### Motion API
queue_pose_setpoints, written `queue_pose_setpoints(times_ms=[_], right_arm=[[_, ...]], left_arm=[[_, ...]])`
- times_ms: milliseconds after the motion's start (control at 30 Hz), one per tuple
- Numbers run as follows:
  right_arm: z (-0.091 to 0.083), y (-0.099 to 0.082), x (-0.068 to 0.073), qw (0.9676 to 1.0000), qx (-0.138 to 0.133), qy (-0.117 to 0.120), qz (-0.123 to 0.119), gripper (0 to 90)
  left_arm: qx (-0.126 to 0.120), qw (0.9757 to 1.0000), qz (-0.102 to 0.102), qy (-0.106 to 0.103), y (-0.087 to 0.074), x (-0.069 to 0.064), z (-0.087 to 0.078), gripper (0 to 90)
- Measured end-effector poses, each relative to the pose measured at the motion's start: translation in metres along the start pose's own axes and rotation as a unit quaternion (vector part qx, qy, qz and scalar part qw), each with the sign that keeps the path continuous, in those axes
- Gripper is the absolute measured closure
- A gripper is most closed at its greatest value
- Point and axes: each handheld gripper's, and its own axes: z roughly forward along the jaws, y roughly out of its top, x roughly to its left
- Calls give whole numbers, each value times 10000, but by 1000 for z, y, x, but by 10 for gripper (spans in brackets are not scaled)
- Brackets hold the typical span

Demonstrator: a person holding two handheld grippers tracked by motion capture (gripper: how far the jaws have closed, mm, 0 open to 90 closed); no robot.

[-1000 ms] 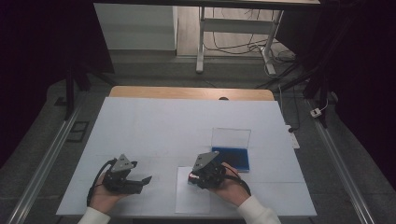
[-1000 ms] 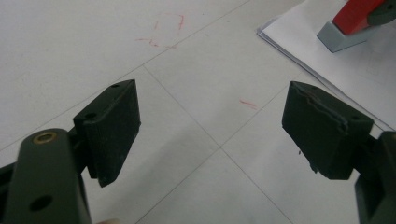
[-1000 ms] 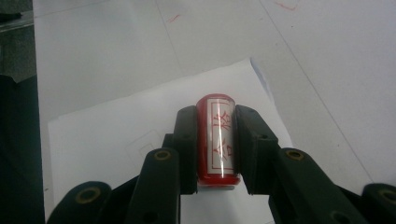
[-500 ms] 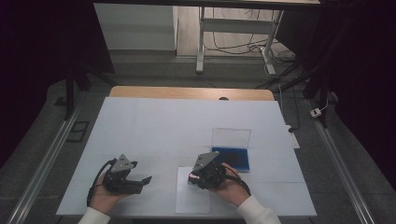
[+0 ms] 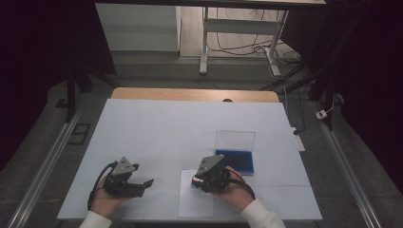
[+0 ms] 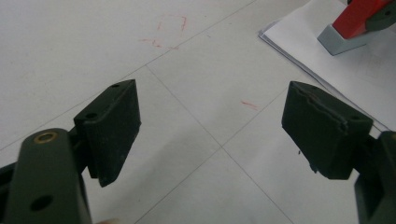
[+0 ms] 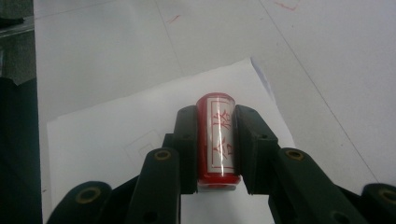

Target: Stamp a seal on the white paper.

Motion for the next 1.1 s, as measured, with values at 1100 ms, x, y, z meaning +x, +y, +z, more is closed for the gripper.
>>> queue_pose_setpoints(times_ms=[1100], right_arm=[[-54,-11,-26,9863,-1445,-206,772,698]], left_arm=[[10,10000,69,8,-3,-4,2,211]])
